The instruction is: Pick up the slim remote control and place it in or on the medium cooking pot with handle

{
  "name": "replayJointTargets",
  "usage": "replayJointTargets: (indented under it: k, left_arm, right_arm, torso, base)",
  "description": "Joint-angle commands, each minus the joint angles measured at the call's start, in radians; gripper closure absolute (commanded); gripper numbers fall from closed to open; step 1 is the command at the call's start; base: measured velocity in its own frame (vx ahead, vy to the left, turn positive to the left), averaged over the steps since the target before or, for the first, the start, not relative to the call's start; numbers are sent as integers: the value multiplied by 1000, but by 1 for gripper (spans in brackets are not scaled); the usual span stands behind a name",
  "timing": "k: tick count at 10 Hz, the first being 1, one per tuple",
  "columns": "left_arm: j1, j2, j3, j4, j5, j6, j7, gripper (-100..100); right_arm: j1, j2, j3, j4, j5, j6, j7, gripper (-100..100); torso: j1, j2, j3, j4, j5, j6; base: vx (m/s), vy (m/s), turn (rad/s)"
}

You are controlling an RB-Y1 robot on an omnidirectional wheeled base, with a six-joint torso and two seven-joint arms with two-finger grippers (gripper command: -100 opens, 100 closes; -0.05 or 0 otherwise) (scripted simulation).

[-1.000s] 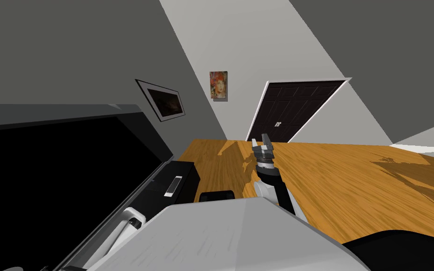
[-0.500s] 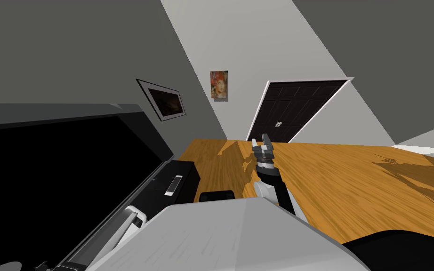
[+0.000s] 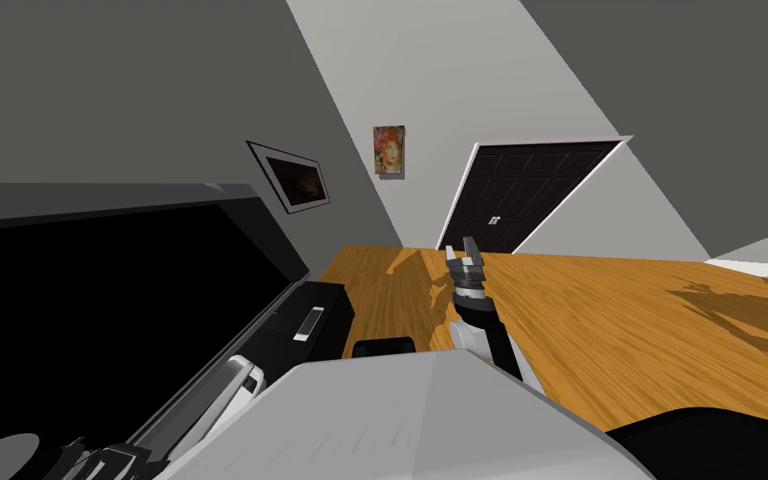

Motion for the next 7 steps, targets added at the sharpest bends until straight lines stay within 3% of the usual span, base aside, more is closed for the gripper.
replayJointTargets:
  k: [1,2,7]
  left_arm:
    - [0,0,0,0,0,0,0,-100]
    - [0,3,1,-1,2,2,3,0]
    - [0,3,1,-1,2,2,2,0]
  right_arm:
    - [0,0,0,0,0,0,0,0]
    - [0,0,0,0,0,0,0,0]
    - [0,0,0,0,0,0,0,0]
  torso:
    - [0,0,0,0,0,0]
    - [1,-1,0,0,0,0]
    - [1,-2,-1,0,1,0]
  base:
    - [-15,-9,5]
    - [0,0,0]
    - [0,0,0]
